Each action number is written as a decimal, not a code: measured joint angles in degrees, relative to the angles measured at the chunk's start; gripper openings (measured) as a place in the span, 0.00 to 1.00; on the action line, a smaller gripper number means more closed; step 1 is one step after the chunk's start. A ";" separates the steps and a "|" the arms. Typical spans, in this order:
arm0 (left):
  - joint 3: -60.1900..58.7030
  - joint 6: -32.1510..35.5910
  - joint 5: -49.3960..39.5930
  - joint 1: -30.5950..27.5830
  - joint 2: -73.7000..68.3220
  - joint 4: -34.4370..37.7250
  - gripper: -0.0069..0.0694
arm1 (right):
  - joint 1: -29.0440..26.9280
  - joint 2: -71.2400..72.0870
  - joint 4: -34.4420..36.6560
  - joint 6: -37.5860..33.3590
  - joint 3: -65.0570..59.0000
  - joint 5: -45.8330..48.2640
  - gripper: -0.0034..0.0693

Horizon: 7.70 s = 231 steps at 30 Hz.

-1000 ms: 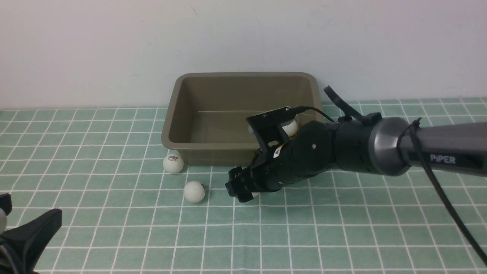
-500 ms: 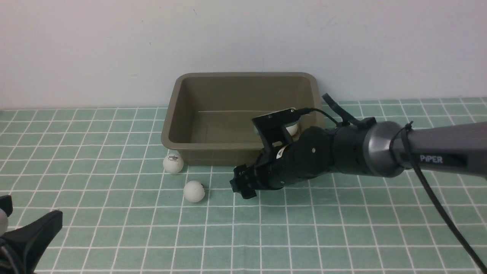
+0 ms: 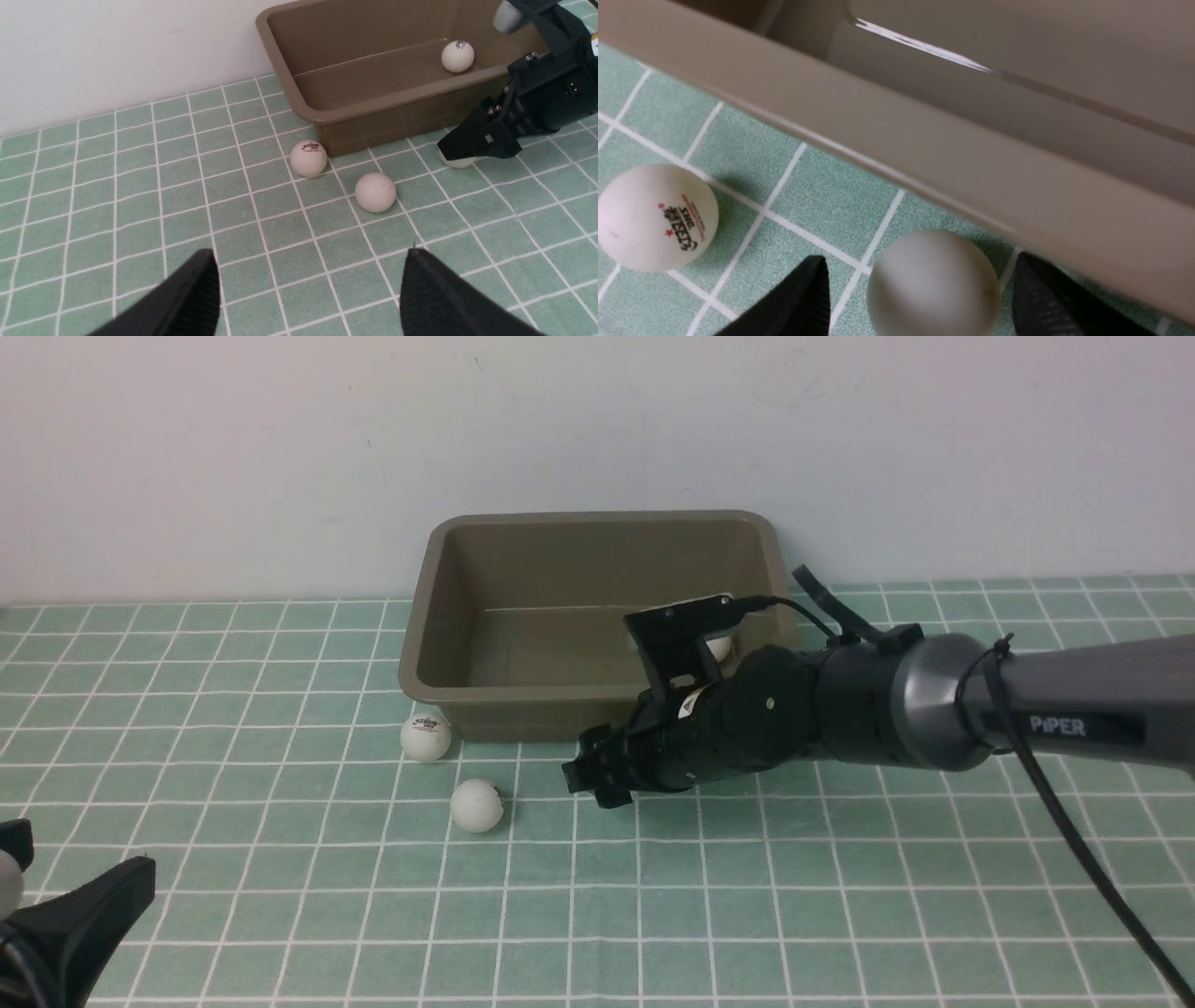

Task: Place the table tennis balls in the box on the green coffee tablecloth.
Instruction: 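Reach for and grasp a ping pong ball on the table, then release the ping pong ball into the bin and lift the gripper away, then reach for and grasp a ping pong ball on the table beside the basket, then drop the ball into the bin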

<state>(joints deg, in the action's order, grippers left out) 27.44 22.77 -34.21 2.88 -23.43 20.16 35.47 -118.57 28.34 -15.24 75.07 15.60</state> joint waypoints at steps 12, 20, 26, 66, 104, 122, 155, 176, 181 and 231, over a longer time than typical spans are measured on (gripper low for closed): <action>0.00 0.00 0.00 0.00 0.00 0.00 0.71 | 0.00 0.00 0.05 -2.09 0.00 0.10 0.80; 0.00 0.00 0.00 0.00 0.00 0.00 0.71 | 0.00 -0.93 0.16 -2.14 0.00 -0.61 0.81; 0.00 0.00 0.00 0.00 0.00 0.00 0.71 | 0.00 -1.46 0.16 -2.33 0.00 -0.93 0.81; 0.00 0.00 -0.05 0.00 0.00 -0.02 0.71 | -0.87 21.84 -13.77 -5.59 0.17 18.63 0.55; 0.00 0.00 -0.05 0.00 0.00 -0.02 0.71 | -12.98 13.38 -11.40 -15.69 19.18 17.67 0.63; 0.00 0.00 -0.05 0.00 0.00 -0.02 0.71 | -12.98 47.81 -42.26 10.93 19.36 34.47 0.56; 18.03 17.38 -7.22 0.00 -41.67 16.45 0.71 | -12.98 83.12 -33.90 10.52 -37.24 17.86 0.42; 23.58 28.09 5.75 6.95 -73.52 31.26 0.71 | -12.98 83.12 -33.90 15.85 -37.24 11.32 0.42; 23.72 28.09 12.64 10.03 -76.85 32.23 0.71 | -12.98 83.12 -33.90 15.86 -37.24 11.17 0.42; 39.77 97.55 28.41 13.25 -83.31 78.24 0.80 | -12.98 83.12 -32.38 16.90 -37.24 16.86 0.42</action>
<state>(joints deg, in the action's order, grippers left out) 67.20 120.32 -5.80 16.13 -106.75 98.40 22.49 -35.45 -4.04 1.67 37.83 32.46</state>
